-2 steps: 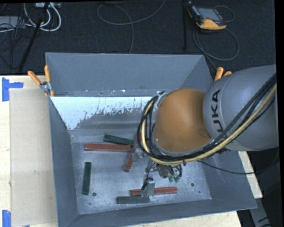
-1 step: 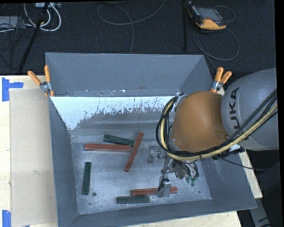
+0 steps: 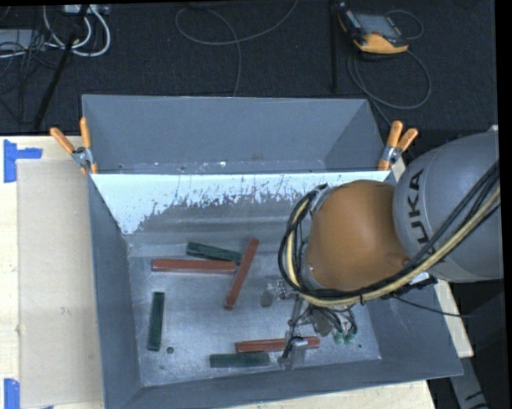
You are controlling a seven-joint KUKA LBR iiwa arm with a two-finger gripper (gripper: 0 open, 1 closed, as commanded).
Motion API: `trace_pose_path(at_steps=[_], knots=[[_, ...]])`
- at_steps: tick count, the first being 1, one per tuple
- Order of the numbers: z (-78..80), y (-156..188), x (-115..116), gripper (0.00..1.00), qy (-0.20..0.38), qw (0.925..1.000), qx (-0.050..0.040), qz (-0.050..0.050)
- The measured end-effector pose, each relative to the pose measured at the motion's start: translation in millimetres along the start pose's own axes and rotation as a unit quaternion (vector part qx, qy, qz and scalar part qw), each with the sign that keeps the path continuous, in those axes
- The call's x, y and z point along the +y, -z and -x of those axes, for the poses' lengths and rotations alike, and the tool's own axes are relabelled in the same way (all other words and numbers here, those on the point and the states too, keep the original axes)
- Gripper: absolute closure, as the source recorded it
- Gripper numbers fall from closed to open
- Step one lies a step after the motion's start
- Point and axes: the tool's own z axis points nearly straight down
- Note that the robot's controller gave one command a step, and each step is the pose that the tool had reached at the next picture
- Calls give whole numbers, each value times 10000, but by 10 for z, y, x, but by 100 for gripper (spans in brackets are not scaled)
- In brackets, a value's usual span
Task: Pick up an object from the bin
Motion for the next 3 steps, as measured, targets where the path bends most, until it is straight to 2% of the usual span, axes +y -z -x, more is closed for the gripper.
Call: trace_pose_path(at_steps=[1,2,3], knots=[[-31,-761,-217,0,-665,9978,-45,4],[16,-965,-256,100,-466,9989,-75,5],[16,-947,-254,100,-443,9990,-75,5]])
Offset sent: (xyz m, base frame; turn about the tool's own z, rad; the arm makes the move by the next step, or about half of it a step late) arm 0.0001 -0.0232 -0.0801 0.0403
